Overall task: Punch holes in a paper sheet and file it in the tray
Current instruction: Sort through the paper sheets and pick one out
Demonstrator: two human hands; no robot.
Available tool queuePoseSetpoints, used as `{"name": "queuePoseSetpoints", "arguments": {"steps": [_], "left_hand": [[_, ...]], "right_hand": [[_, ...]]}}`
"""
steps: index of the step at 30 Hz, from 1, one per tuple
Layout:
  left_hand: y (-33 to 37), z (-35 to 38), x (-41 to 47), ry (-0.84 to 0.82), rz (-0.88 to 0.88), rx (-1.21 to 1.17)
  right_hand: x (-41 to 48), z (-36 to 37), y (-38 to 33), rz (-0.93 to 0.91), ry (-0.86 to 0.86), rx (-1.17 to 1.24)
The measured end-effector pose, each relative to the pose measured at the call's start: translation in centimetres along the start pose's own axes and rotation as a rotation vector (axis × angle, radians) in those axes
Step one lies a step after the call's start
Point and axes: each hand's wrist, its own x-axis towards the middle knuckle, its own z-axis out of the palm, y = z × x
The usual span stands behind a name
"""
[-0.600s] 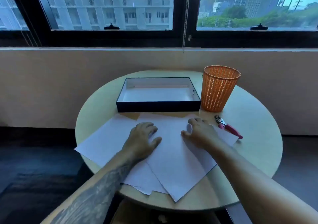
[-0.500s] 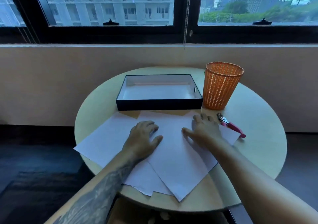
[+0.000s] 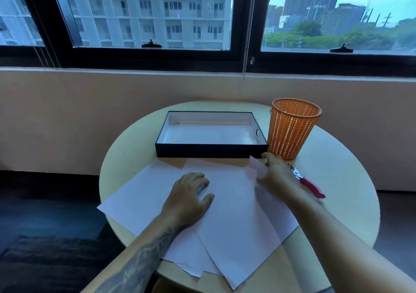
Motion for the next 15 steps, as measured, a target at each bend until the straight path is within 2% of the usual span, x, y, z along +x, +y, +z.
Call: {"name": "queuePoseSetpoints", "arguments": {"steps": [4, 9, 15], "left_hand": [[0.1, -0.2, -0.2, 0.010, -0.025, -0.042], [0.4, -1.4, -0.2, 0.029, -0.235, -0.428], [-0.3, -1.6, 0.4, 0.050, -0.313, -0.772]], "right_hand": [[-0.3, -0.4, -0.6, -0.132, 0.152, 0.208], [-1.1, -1.6, -3.1, -0.371, 0.147, 0.300], [-2.1, -2.4, -7.9, -0.606, 0.182, 0.328]]}}
